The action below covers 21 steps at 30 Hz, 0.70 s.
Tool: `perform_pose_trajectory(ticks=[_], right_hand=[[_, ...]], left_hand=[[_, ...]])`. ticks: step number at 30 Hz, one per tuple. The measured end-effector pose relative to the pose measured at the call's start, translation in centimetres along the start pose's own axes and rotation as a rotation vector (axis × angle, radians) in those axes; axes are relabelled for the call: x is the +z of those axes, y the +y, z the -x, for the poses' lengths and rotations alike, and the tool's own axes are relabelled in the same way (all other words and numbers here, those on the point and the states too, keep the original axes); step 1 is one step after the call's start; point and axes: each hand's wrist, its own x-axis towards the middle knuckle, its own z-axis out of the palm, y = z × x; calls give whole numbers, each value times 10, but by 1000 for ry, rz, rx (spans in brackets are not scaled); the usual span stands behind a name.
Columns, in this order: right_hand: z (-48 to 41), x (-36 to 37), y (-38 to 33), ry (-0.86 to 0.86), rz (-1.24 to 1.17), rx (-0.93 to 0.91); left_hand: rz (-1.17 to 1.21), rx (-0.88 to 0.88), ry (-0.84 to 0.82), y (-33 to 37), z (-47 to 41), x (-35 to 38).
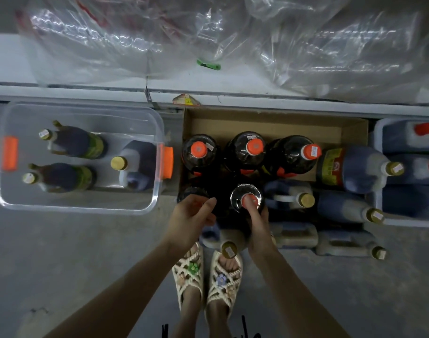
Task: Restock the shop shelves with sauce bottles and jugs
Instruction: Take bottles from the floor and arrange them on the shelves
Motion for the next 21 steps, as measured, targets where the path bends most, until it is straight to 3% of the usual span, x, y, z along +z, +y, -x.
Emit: perform_pose_trajectory(ticks=[8,14,21], right_hand=[[-3,6,-8,71,-63,-86],[37,7,-46,6,72,-249],[99,11,-105,7,84,-238]], left_hand=[[26,26,36,7,3,-7],[67,17,62,29,19,-9],[68,73,-9,91,65,-10]])
